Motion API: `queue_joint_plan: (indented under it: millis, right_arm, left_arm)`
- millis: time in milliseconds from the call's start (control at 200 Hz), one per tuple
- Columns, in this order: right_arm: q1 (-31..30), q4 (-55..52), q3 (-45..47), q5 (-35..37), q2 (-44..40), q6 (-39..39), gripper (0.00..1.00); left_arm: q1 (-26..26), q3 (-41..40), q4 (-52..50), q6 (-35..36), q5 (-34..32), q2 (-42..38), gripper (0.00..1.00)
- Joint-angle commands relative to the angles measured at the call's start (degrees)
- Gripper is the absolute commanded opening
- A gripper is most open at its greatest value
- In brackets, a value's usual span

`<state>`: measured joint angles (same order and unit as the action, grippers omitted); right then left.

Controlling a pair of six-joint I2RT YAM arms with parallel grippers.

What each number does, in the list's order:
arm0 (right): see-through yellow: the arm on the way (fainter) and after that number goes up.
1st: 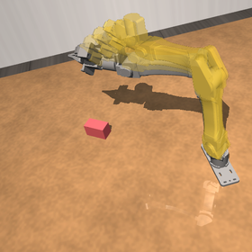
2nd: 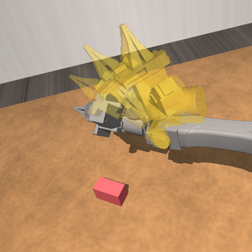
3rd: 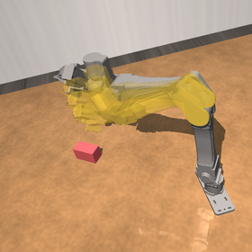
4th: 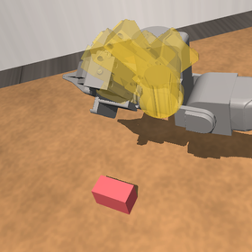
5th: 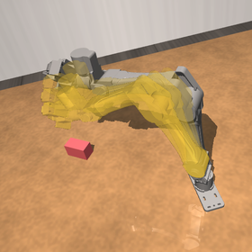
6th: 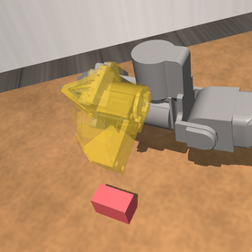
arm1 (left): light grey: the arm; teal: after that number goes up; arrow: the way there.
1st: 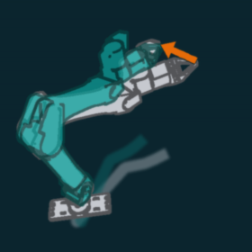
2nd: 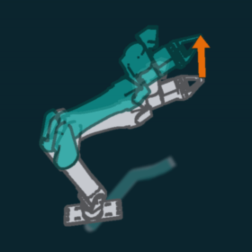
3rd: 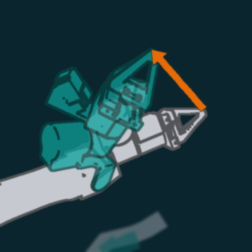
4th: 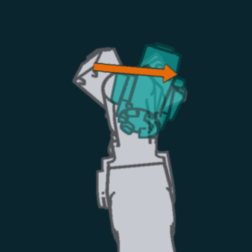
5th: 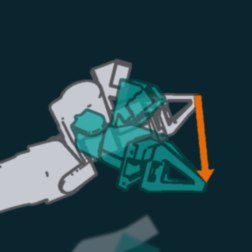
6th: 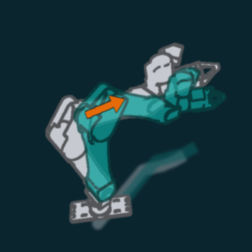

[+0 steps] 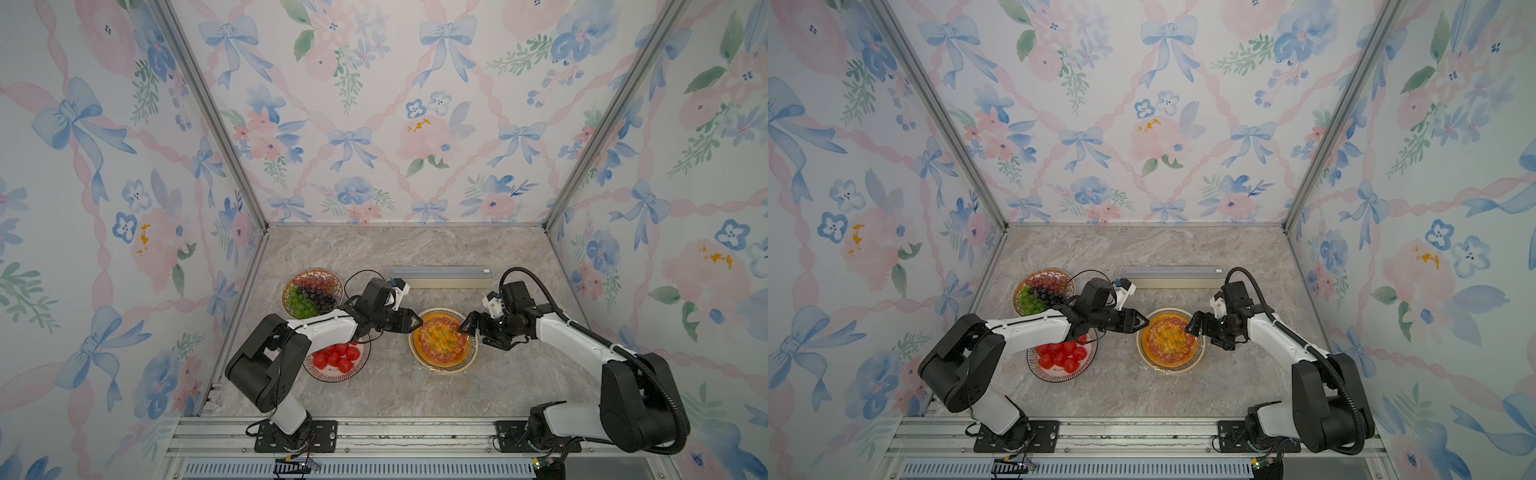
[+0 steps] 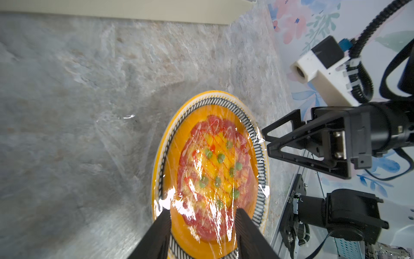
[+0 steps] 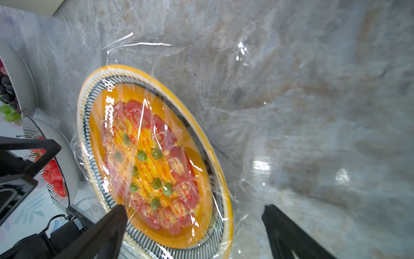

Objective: Wrap the plate with plastic wrap
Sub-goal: Cover the plate with plastic wrap.

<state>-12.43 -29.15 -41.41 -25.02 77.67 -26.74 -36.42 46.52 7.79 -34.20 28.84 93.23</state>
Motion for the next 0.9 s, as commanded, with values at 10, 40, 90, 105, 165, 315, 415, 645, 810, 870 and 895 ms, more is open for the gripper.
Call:
queue_joint_plan:
  millis: [10, 40, 90, 105, 165, 315, 415, 645, 810, 870, 895]
  right_arm:
    - [-0.1, -2.0, 0.3, 0.6, -0.2, 1.0, 0.97]
    - [-0.2, -2.2, 0.2, 0.6, -0.2, 1.1, 0.97]
    - [-0.1, -2.3, 0.1, 0.7, -0.3, 1.2, 0.97]
    - [-0.1, -2.3, 0.2, 0.8, -0.3, 1.2, 0.97]
    - [-0.1, -2.4, 0.0, 0.8, -0.3, 1.3, 0.97]
    - [-0.1, -2.6, -0.1, 0.8, -0.4, 1.5, 0.97]
    - [-0.2, -2.7, -0.4, 0.8, -0.5, 1.7, 0.97]
    - [-0.8, -4.2, -2.3, 1.4, -0.6, 3.6, 0.97]
    - [-1.8, -2.3, -2.6, 0.9, 0.7, 3.1, 0.97]
    - [-2.4, -1.1, -2.9, 0.8, 2.0, 2.8, 0.97]
    - [-2.7, -0.6, -3.0, 0.6, 2.7, 2.6, 0.97]
  left_arm:
    - [0.0, 0.6, -1.1, -0.2, -1.8, 1.4, 0.5]
    - [0.0, 0.6, -1.2, -0.2, -1.9, 1.5, 0.5]
    - [0.0, 0.4, -1.2, -0.2, -2.0, 1.6, 0.5]
    - [0.0, 0.3, -1.1, -0.2, -2.0, 1.7, 0.5]
    - [-0.1, 0.1, -1.2, -0.2, -1.5, 2.2, 0.5]
    - [-0.2, -0.7, -1.1, -0.2, -1.0, 2.9, 0.51]
    - [-0.3, -0.9, -1.1, -0.1, -1.4, 3.4, 0.51]
    - [-0.8, -0.6, -1.1, 0.3, -1.0, 5.0, 0.52]
    - [-1.9, 0.2, -1.1, 0.5, 0.5, 5.8, 0.53]
    - [-2.3, 0.6, -1.0, 0.6, 1.2, 6.1, 0.53]
    - [-2.4, 0.7, -1.1, 0.5, 1.2, 6.0, 0.53]
